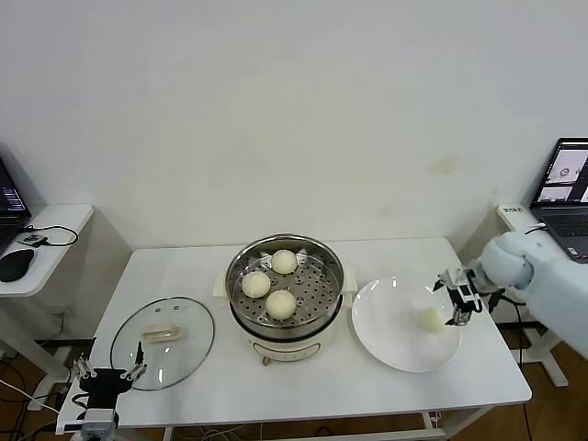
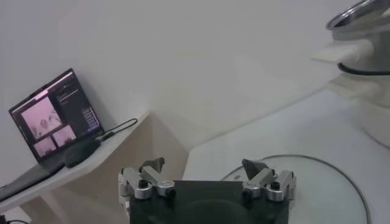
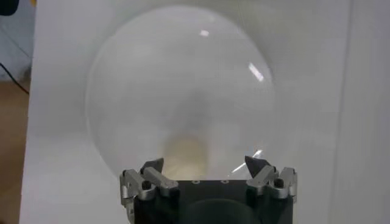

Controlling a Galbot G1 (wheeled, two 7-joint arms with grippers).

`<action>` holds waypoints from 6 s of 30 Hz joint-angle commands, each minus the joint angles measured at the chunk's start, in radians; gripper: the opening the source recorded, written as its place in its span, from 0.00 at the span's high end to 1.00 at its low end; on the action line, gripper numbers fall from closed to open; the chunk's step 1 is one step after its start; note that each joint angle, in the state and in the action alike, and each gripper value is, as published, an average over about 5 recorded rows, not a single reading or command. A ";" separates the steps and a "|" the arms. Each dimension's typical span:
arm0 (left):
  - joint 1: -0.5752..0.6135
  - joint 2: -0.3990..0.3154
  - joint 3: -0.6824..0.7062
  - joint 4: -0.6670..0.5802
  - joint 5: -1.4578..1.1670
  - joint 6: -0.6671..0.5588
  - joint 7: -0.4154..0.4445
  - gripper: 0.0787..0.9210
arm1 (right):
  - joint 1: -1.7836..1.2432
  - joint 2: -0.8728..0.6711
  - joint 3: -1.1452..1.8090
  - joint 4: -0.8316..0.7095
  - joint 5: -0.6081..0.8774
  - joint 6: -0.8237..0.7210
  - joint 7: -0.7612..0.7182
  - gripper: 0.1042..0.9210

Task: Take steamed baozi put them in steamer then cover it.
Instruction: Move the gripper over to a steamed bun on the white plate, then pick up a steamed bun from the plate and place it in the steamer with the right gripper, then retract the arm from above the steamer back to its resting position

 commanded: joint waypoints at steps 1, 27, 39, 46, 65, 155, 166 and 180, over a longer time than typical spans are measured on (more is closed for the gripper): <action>0.001 0.000 -0.003 0.005 -0.001 0.000 0.000 0.12 | -0.125 0.104 0.093 -0.146 -0.082 0.011 0.022 0.12; -0.008 -0.008 -0.002 0.023 -0.002 -0.003 0.006 0.12 | -0.112 0.171 0.092 -0.205 -0.128 -0.012 0.017 0.23; -0.008 -0.005 -0.005 0.013 -0.002 -0.002 0.005 0.12 | 0.093 0.055 -0.063 -0.028 0.018 -0.072 -0.017 0.34; -0.012 -0.002 -0.003 0.024 -0.002 -0.004 0.004 0.12 | 0.367 0.004 -0.205 0.116 0.175 -0.137 -0.017 0.34; -0.014 -0.012 -0.001 0.014 -0.009 -0.005 0.000 0.12 | 0.774 0.461 -0.523 0.140 0.684 -0.446 0.156 0.32; -0.022 -0.010 0.013 0.099 0.665 -0.183 -0.010 0.12 | -1.363 0.741 1.422 0.536 0.391 0.380 0.930 0.12; -0.072 0.082 0.033 0.233 1.057 -0.200 0.006 0.12 | -1.479 0.860 1.533 0.563 0.358 0.382 0.953 0.12; -0.284 0.124 0.111 0.433 1.073 -0.178 0.058 0.12 | -1.511 0.894 1.566 0.567 0.369 0.399 0.962 0.12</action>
